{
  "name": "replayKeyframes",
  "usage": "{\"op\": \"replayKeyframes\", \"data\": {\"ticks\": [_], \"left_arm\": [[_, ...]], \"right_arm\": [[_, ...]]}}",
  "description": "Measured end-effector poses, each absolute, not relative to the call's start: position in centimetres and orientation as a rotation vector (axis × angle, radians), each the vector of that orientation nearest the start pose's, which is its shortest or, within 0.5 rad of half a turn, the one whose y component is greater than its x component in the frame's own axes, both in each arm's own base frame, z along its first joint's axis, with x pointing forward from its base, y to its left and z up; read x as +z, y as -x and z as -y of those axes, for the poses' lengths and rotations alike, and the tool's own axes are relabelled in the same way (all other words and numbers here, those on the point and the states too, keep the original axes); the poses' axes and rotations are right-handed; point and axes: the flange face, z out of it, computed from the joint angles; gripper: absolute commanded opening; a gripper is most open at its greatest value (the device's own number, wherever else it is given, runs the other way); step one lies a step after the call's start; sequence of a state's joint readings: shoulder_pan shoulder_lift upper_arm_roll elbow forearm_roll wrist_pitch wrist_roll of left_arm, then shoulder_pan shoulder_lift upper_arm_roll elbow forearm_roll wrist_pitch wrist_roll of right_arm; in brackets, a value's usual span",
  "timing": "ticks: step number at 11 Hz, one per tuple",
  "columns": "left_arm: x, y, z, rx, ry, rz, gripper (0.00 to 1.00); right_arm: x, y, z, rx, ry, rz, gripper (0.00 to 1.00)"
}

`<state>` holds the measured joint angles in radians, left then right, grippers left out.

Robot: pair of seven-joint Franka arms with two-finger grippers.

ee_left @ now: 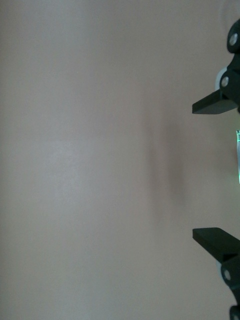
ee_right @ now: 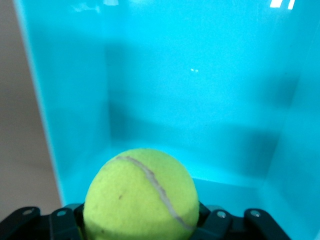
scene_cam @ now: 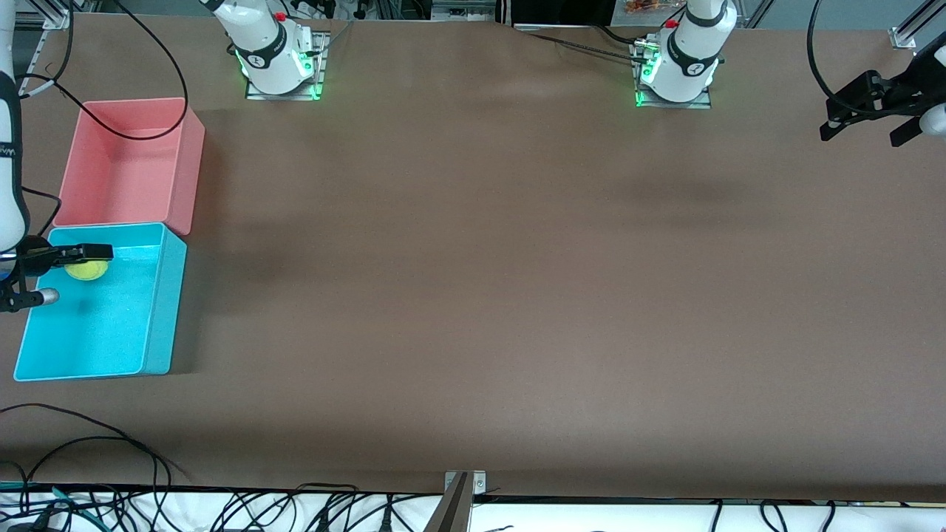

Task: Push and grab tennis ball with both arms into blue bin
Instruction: 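Carry the tennis ball with the right gripper over the cyan bin, then lower the ball into the cyan bin and open the right gripper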

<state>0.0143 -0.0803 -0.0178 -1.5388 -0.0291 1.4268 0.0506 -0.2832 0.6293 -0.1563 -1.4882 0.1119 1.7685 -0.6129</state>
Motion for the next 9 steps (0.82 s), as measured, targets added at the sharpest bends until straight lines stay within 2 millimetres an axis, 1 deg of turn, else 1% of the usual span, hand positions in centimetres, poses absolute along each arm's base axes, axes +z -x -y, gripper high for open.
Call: {"op": "replayKeyframes", "data": {"ticks": [1, 2, 3, 4, 6, 9], "left_arm": [[67.0, -51.4, 0.6, 0.049, 3.168, -0.093, 1.00], [67.0, -51.4, 0.6, 0.049, 3.168, -0.093, 1.00], [67.0, -51.4, 0.6, 0.049, 3.168, -0.094, 1.00], [67.0, -51.4, 0.7, 0.049, 3.168, -0.094, 1.00], [67.0, -51.4, 0.7, 0.050, 3.168, -0.094, 1.00], [67.0, -51.4, 0.7, 0.050, 3.168, -0.095, 1.00]], "right_arm": [[26.2, -61.2, 27.2, 0.410, 2.906, 0.215, 0.22], [24.0, -60.8, 27.7, 0.384, 2.879, 0.217, 0.22], [22.0, -60.8, 27.8, 0.362, 2.859, 0.223, 0.22], [20.6, -60.7, 27.8, 0.361, 2.846, 0.229, 0.22], [19.2, -60.6, 27.6, 0.371, 2.836, 0.233, 0.22], [17.8, -60.2, 27.7, 0.385, 2.816, 0.215, 0.29]]}}
